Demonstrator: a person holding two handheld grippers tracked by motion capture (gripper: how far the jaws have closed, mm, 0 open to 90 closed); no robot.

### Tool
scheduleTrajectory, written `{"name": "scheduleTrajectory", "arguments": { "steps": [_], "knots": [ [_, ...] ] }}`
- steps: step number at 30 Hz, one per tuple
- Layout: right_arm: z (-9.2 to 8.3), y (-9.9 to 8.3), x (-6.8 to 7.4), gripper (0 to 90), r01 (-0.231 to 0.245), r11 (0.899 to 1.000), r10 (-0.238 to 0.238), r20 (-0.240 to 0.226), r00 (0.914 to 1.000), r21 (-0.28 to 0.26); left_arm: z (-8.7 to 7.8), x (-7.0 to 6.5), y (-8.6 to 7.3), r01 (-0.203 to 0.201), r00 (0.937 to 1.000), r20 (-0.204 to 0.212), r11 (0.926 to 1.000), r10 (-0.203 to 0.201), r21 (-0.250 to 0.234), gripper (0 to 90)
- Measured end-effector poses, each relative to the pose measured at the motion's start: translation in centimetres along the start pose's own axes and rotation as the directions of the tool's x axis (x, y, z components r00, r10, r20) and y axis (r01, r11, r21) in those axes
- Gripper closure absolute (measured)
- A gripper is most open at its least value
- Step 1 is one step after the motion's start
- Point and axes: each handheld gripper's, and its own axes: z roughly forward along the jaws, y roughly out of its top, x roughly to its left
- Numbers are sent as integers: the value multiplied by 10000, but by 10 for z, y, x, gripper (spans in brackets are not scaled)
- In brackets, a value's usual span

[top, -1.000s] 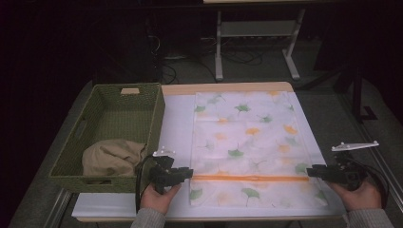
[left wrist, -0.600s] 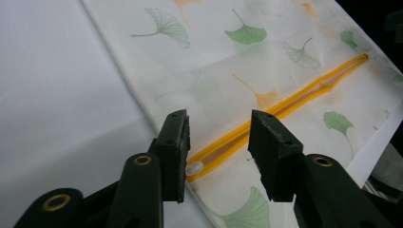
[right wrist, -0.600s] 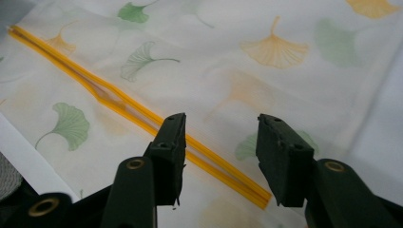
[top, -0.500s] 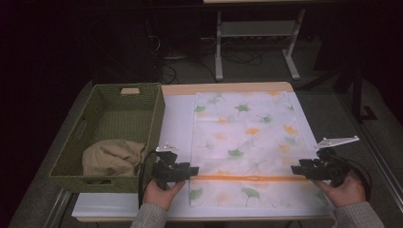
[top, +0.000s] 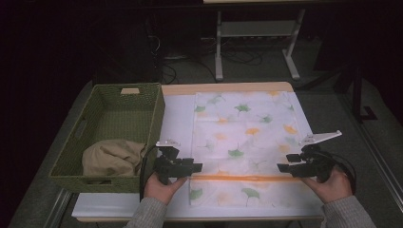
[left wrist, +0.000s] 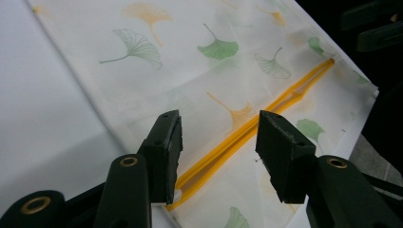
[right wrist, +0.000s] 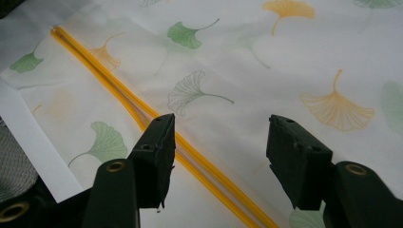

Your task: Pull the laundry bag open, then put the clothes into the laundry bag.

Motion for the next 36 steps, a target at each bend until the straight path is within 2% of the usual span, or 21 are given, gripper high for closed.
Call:
{"name": "scheduleTrajectory", "arguments": {
  "steps": [3, 6, 7, 8, 9, 12, 16, 19, 24, 25, 28, 29, 36],
  "knots": [
    [6, 5, 1, 395, 150, 9996, -147, -152, 9998, 234, -2, -1, 4, -75, 9999, 72, 10000, 75, 3, 471],
    [9, 6, 0, 385, 242, 9994, -237, -193, 9995, 231, -2, -1, 6, -90, 9999, 137, 9999, 90, -45, 440],
    [11, 8, 1, 380, 318, 9991, -311, -252, 9992, 283, -3, -2, 8, -134, 9995, 280, 9998, 137, -126, 419],
    [11, 8, 1, 380, 318, 9991, -311, -252, 9992, 283, -3, -2, 8, -134, 9995, 280, 9998, 137, -126, 412],
    [12, 9, 2, 398, 506, 9984, -503, -114, 9987, 256, -4, -2, 9, -176, 9993, 313, 9997, 180, -150, 407],
    [13, 11, 1, 394, 485, 9984, -480, -171, 9987, 282, -5, -3, 12, -287, 9989, 367, 9995, 292, -125, 384],
    [14, 13, 2, 392, 693, 9974, -689, -193, 9974, 191, -9, -5, 17, -444, 9979, 473, 9990, 444, -22, 359],
    [14, 14, 4, 395, 1165, 9932, -1166, -270, 9928, -33, -13, -6, 22, -494, 9973, 550, 9987, 484, 161, 332],
    [16, 15, 4, 393, 1452, 9893, -1455, -357, 9887, -112, -20, -5, 27, -399, 9974, 599, 9991, 392, 104, 317],
    [17, 16, 6, 385, 1637, 9864, -1641, -440, 9855, -141, -22, -5, 28, -408, 9973, 609, 9991, 400, 126, 315],
    [19, 18, 7, 386, 1804, 9834, -1813, -548, 9819, -207, -28, -3, 33, -357, 9975, 607, 9994, 353, 40, 313],
    [21, 21, 8, 385, 2009, 9794, -2018, -565, 9778, -213, -31, -2, 34, -340, 9974, 643, 9994, 336, 38, 313],
    [30, 28, 14, 377, 2308, 9729, -2309, -812, 9696, -104, -48, 5, 39, -412, 9968, 696, 9985, 386, 361, 296]
  ]
}}
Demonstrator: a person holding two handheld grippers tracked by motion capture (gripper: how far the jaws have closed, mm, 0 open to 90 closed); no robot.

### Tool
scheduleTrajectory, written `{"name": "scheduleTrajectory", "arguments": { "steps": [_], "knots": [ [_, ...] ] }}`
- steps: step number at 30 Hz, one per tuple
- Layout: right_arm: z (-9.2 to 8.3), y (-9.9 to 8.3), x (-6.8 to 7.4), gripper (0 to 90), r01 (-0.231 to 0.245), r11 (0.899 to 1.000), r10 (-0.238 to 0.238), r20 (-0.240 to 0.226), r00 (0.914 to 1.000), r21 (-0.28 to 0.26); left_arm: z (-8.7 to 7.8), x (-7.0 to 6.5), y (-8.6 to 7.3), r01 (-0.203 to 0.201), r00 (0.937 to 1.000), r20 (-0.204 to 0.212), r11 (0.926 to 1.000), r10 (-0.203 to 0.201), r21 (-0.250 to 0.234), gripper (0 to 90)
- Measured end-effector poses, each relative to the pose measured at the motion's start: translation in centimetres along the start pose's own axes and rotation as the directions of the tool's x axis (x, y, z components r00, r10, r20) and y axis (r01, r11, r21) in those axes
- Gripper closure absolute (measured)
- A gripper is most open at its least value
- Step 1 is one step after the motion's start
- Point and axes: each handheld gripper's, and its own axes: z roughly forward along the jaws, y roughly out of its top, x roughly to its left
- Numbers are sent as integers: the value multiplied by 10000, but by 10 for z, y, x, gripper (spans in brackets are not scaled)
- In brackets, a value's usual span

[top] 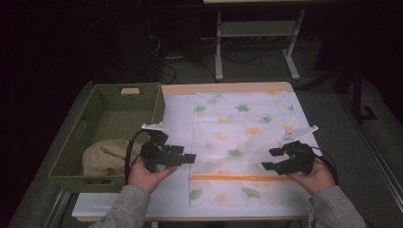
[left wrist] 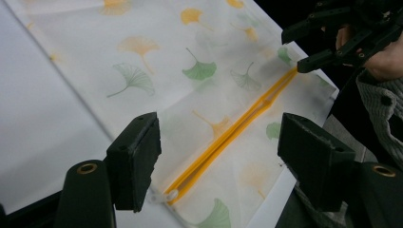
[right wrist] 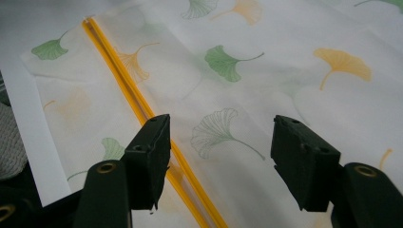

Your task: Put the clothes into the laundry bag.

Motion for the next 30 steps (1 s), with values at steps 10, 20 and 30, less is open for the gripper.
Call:
{"name": "scheduleTrajectory", "arguments": {
  "steps": [10, 20, 30],
  "knots": [
    [13, 2, 2, 383, 18, 9989, -18, -15, 10000, 472, -38, 16, 6, 463, 9987, 204, 9988, -466, 143, 270],
    [16, 1, 3, 387, -6, 9983, 9, -41, 10000, 582, -79, 42, 3, 1008, 9937, -482, 9948, -1013, -119, 283],
    [15, -1, 3, 390, -82, 9983, 81, 23, 10000, 584, -107, 63, -4, 1378, 9848, -1029, 9901, -1397, -254, 286]
  ]
}}
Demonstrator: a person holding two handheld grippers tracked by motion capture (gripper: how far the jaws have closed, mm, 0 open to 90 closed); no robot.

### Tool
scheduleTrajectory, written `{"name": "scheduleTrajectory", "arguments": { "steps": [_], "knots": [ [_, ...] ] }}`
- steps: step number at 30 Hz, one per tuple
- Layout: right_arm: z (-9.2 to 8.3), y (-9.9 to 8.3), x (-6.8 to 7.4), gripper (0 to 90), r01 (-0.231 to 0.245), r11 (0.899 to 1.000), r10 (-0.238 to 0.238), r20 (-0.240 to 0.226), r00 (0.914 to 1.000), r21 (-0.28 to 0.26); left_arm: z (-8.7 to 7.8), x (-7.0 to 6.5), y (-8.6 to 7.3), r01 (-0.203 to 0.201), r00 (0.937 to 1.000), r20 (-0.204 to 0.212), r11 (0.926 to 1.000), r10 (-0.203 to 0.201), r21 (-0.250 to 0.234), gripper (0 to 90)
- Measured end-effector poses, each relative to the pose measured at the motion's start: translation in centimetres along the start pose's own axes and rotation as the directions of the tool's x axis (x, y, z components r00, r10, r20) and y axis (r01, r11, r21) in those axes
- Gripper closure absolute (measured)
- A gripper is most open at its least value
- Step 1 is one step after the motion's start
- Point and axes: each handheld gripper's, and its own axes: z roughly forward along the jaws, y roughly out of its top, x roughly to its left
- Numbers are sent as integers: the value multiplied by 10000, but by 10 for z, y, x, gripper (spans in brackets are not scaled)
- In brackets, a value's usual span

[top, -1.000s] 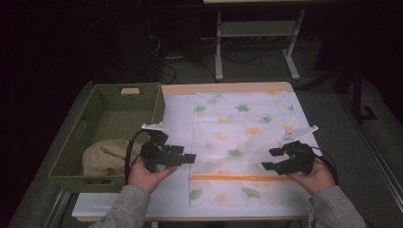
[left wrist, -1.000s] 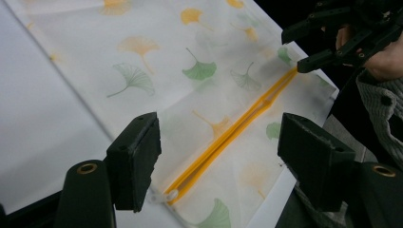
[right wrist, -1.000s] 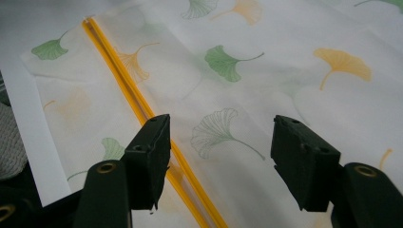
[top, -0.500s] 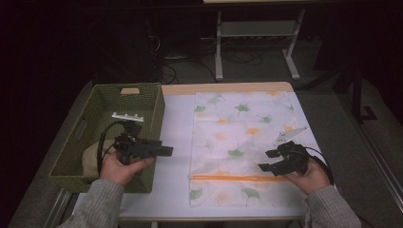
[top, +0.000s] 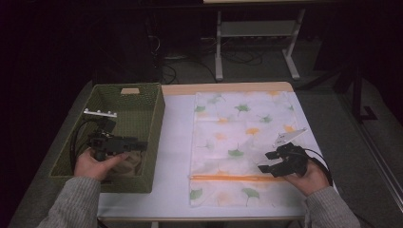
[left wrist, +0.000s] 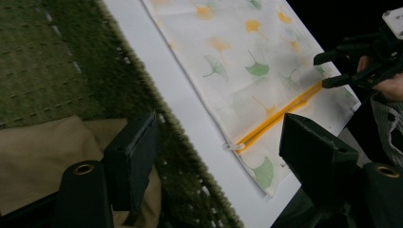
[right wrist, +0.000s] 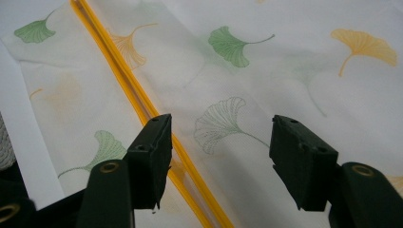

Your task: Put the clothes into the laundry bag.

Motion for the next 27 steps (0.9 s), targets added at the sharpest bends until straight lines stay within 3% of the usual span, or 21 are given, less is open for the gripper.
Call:
{"name": "scheduleTrajectory", "arguments": {
  "steps": [11, 17, 19, 21, 27],
  "knots": [
    [2, 0, -2, 390, -18, 10000, 18, -11, 10000, 88, -30, 34, -12, 816, 9956, -421, 9953, -839, -526, 301],
    [4, 1, -3, 393, -21, 9998, 22, -65, 10000, 178, -43, 43, -17, 944, 9911, -869, 9929, -1006, -724, 298],
    [4, 0, -4, 392, -10, 9998, 11, -59, 10000, 175, -49, 45, -19, 934, 9875, -1192, 9918, -1035, -877, 301],
    [3, 0, -4, 392, -9, 9999, 10, -52, 10000, 154, -54, 49, -21, 1108, 9844, -1246, 9879, -1240, -1083, 298],
    [4, 0, -3, 389, -3, 9997, 4, -63, 10000, 235, -62, 59, -31, 1469, 9721, -1679, 9830, -1641, -1101, 279]
  ]
}}
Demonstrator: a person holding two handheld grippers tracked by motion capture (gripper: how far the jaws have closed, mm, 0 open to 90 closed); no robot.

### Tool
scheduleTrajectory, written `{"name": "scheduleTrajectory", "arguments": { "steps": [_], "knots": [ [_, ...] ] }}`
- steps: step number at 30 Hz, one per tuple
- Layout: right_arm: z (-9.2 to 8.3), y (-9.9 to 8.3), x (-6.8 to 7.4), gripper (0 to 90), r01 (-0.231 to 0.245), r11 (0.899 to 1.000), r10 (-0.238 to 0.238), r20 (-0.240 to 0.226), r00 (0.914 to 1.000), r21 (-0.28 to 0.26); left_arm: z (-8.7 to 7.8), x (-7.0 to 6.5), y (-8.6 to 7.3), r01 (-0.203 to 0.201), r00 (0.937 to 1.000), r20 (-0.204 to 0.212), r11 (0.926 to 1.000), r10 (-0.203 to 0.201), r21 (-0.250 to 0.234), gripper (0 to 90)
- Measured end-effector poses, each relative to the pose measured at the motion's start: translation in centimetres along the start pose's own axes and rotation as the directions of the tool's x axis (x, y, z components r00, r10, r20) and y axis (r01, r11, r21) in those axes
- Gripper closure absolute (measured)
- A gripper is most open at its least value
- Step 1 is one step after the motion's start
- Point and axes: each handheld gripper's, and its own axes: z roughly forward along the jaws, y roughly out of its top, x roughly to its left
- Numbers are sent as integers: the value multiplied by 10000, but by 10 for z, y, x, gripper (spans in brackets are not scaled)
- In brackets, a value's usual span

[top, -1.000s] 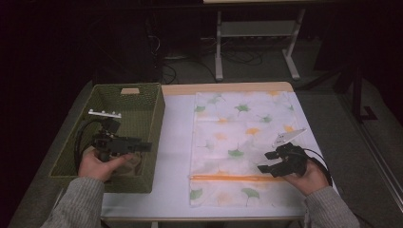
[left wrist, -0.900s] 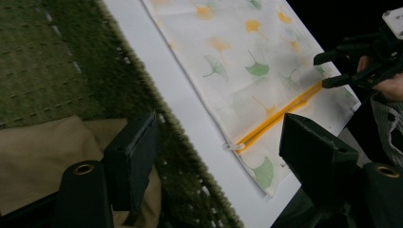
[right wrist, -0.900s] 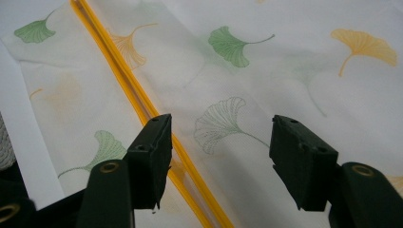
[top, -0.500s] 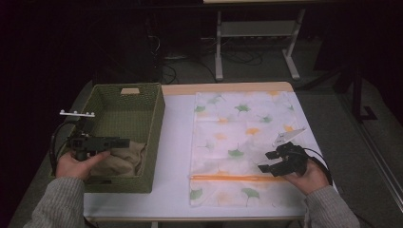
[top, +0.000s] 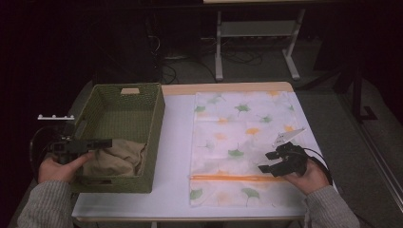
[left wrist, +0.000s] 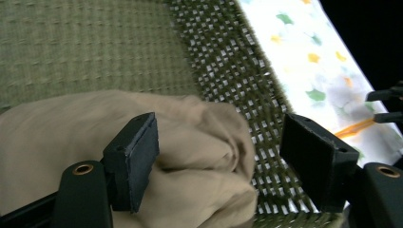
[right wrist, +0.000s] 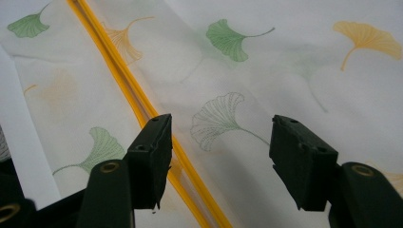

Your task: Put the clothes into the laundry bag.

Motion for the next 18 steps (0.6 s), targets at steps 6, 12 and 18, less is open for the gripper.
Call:
{"name": "scheduleTrajectory", "arguments": {
  "steps": [6, 12, 18],
  "knots": [
    [3, 0, 2, 388, 112, 9999, -112, -10, 9999, 113, -3, 12, -5, 344, 9992, -203, 9991, -338, 260, 251],
    [4, 0, 2, 390, 60, 9998, -60, -34, 10000, 181, 1, 24, -12, 805, 9961, -392, 9953, -784, 537, 238],
    [7, 1, 0, 391, 57, 9996, -55, -61, 10000, 290, 10, 29, -12, 1062, 9924, -750, 9871, -977, 1197, 223]
  ]
}}
